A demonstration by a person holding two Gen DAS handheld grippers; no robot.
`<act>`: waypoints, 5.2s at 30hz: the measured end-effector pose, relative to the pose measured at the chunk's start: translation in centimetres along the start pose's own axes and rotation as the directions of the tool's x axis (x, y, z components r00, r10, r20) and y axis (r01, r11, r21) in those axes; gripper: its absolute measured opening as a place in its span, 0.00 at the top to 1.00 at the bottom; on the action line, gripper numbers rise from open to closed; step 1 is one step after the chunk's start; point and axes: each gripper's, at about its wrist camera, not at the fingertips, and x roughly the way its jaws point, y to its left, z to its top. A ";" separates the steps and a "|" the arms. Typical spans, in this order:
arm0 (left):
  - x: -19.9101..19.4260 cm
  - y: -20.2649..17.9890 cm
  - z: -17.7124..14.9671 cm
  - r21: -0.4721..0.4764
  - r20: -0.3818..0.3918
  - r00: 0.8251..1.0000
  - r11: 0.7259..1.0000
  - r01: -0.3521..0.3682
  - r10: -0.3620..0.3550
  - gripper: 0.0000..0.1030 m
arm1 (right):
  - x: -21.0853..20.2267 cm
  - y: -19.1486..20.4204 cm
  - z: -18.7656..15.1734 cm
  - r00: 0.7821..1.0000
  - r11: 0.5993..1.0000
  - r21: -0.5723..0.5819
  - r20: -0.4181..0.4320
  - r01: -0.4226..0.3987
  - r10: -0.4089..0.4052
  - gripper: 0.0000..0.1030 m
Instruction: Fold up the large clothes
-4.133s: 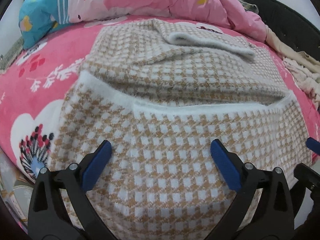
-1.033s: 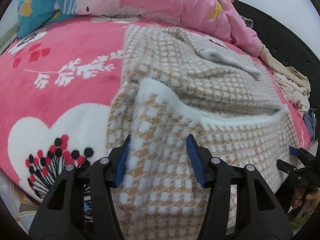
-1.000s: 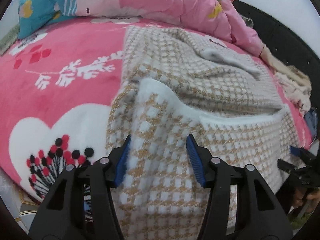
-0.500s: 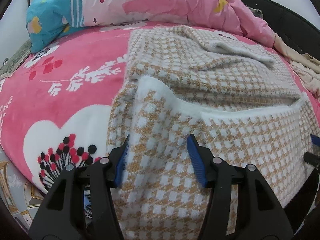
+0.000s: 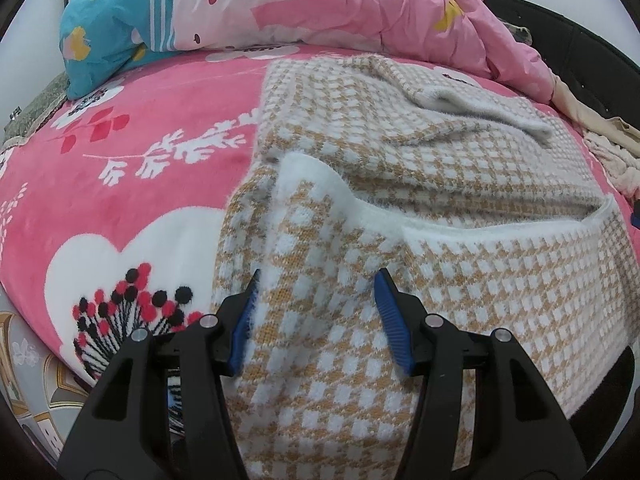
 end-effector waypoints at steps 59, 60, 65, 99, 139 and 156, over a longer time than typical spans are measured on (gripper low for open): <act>0.3 0.3 -0.1 -0.022 0.005 1.000 1.000 0.020 -0.020 0.48 | 1.5 8.1 -5.4 0.951 0.873 -0.429 -0.089 0.231 -0.295 0.82; 0.3 0.2 -0.1 -0.022 0.005 1.000 1.000 0.019 -0.019 0.48 | 1.6 8.1 -5.4 0.950 0.872 -0.432 -0.091 0.232 -0.298 0.82; 0.3 0.4 -0.1 -0.019 0.003 1.000 1.000 0.020 -0.020 0.48 | 2.0 7.0 -5.0 0.952 0.896 -0.385 -0.112 0.222 -0.284 0.81; 0.4 -0.1 0.3 -0.002 -0.016 1.000 1.000 -0.005 0.004 0.47 | 4.4 2.8 -3.1 0.987 0.996 -0.075 -0.151 -0.057 0.045 0.65; 0.4 -0.3 0.3 -0.001 -0.017 1.000 1.000 -0.014 0.014 0.46 | 3.3 6.7 -5.2 0.964 0.927 -0.307 -0.086 0.214 -0.251 0.65; 0.4 -0.2 0.3 0.001 -0.016 1.000 1.000 -0.012 0.012 0.46 | 3.0 5.1 -5.2 0.969 0.956 -0.234 -0.131 0.177 -0.211 0.65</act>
